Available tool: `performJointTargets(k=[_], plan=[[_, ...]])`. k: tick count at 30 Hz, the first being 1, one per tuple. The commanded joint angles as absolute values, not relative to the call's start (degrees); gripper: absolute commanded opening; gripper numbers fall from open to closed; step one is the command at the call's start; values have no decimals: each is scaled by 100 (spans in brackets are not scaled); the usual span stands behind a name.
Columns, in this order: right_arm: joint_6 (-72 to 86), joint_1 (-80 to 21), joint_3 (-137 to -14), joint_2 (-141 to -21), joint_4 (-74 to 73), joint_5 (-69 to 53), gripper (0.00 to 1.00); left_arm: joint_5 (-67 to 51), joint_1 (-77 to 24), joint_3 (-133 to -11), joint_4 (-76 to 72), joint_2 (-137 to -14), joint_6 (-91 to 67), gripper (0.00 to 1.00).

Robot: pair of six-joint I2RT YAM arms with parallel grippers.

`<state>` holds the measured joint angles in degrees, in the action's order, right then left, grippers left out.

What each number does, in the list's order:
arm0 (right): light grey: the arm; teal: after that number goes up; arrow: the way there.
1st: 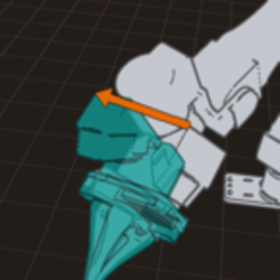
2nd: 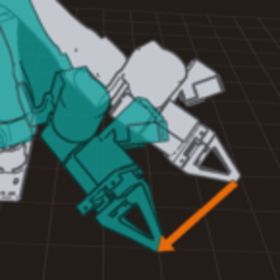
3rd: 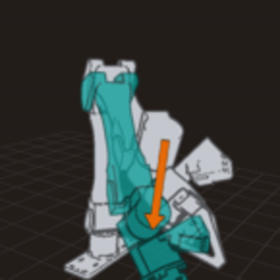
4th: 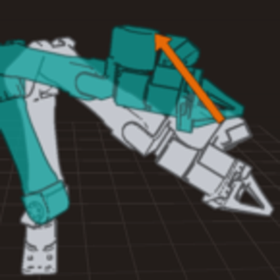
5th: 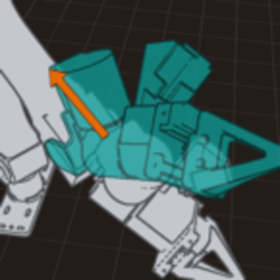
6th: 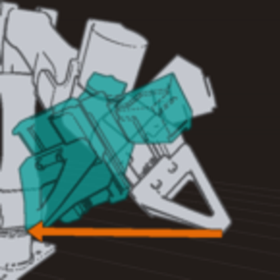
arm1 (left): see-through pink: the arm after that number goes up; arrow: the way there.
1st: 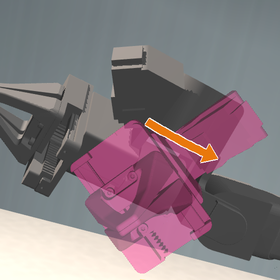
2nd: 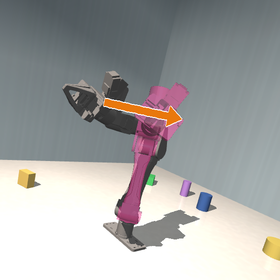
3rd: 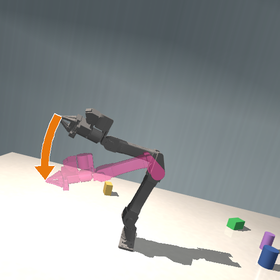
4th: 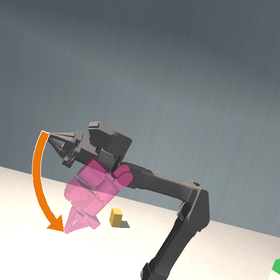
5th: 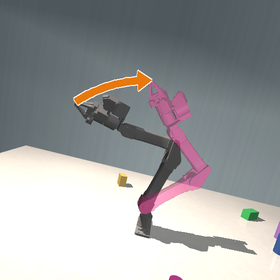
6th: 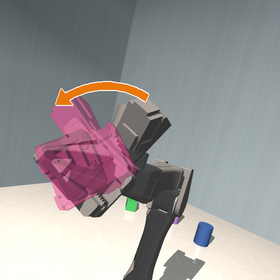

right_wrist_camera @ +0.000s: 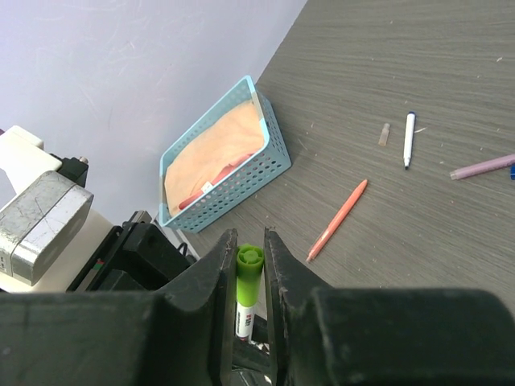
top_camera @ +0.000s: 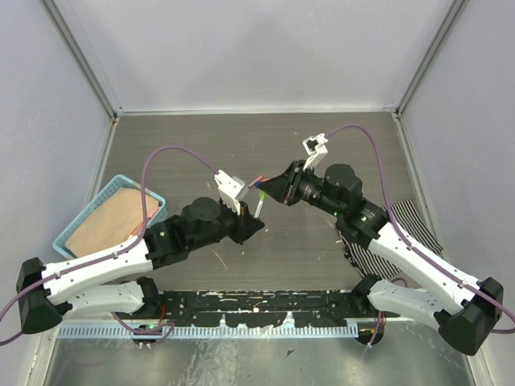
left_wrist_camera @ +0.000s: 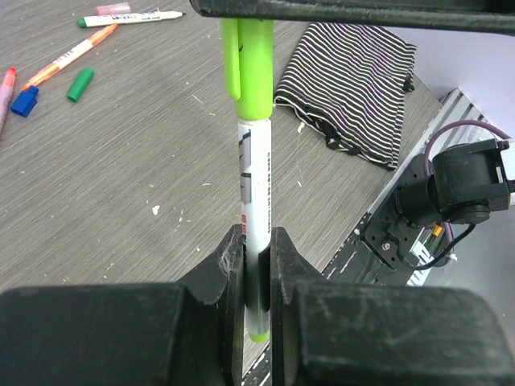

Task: Insert the pens into the pen caps
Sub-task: Press the pen cap onto the pen.

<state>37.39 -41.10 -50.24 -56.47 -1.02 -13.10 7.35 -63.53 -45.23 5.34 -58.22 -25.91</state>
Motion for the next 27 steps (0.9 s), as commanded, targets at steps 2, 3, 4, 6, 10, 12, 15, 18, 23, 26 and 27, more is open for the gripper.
performJointTargets(k=[2, 3, 4, 6, 10, 12, 15, 18, 23, 26, 27], plan=[[3529, -4552, -4806, -5573, -491, -1160, 1, 918, -6351, -5244, -183, -5684, -2259, 0], [3533, -4612, -4761, -5557, -503, -1101, 1, 934, -6346, -5286, -197, -5672, -2241, 0], [3545, -4682, -4716, -5544, -518, -1044, 1, 944, -6347, -5317, -214, -5665, -2219, 0], [3590, -4794, -4630, -5531, -540, -959, 1, 968, -6348, -5349, -269, -5646, -2187, 0], [3683, -4999, -4483, -5510, -539, -893, 1, 933, -6346, -5420, -406, -5623, -2162, 0], [3701, -5106, -4433, -5515, -551, -865, 1, 936, -6346, -5451, -437, -5615, -2141, 0], [3707, -5254, -4353, -5519, -617, -808, 1, 951, -6346, -5483, -460, -5609, -2112, 0], [3767, -5348, -4194, -5475, -654, -745, 1, 994, -6351, -5489, -510, -5568, -2085, 0], [3944, -5437, -3887, -5267, -679, -667, 0, 1103, -6346, -5385, -794, -5457, -2048, 0], [4013, -5487, -3746, -5189, -726, -614, 1, 1071, -6346, -5409, -990, -5455, -2025, 0], [4021, -5500, -3738, -5167, -757, -595, 1, 1048, -6346, -5446, -993, -5482, -2010, 0]])
